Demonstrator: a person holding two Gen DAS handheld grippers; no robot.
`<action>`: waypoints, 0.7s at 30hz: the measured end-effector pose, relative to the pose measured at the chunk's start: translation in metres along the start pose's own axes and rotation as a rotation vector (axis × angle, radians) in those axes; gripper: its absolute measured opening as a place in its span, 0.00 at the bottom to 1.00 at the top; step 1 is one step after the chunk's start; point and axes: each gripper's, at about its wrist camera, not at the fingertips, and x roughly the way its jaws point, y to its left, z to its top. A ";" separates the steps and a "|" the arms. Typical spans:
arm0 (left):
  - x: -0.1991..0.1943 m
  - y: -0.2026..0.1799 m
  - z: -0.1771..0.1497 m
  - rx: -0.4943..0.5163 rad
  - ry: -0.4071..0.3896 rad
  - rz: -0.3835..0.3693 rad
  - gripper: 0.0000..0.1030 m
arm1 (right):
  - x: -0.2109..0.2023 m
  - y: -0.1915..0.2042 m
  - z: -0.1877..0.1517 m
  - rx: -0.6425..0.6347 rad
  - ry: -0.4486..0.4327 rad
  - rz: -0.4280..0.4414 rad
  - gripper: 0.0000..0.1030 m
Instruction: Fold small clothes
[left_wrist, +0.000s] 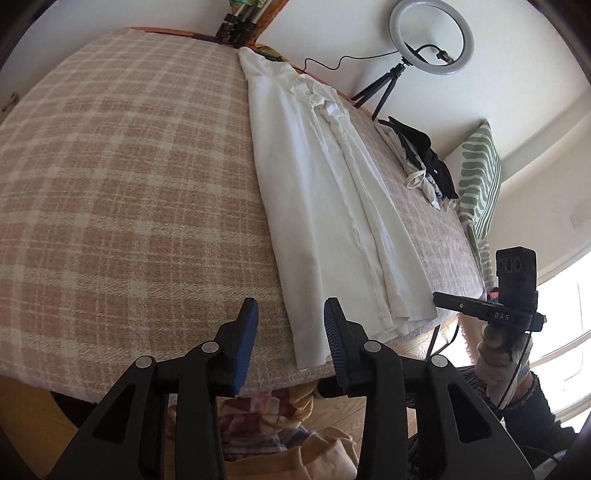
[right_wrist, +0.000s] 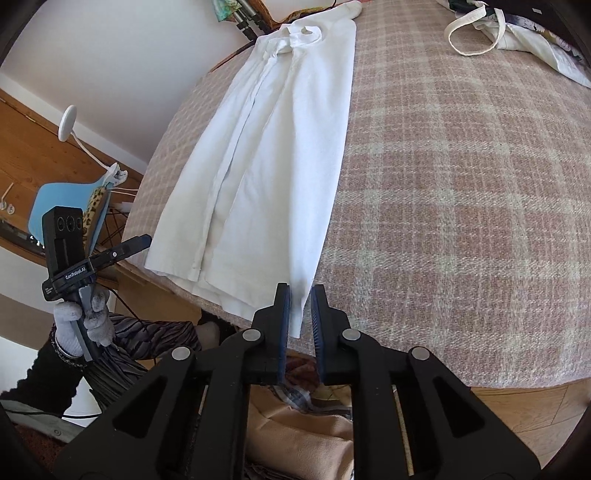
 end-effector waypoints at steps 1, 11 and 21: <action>0.001 0.002 0.003 -0.004 -0.002 0.018 0.34 | -0.003 0.002 0.001 -0.013 -0.016 -0.015 0.15; 0.032 -0.020 0.022 0.157 0.037 0.169 0.34 | 0.013 0.015 -0.002 -0.076 0.014 -0.108 0.15; 0.015 -0.011 0.002 0.138 0.052 0.124 0.34 | 0.012 0.005 -0.006 -0.029 0.040 -0.027 0.33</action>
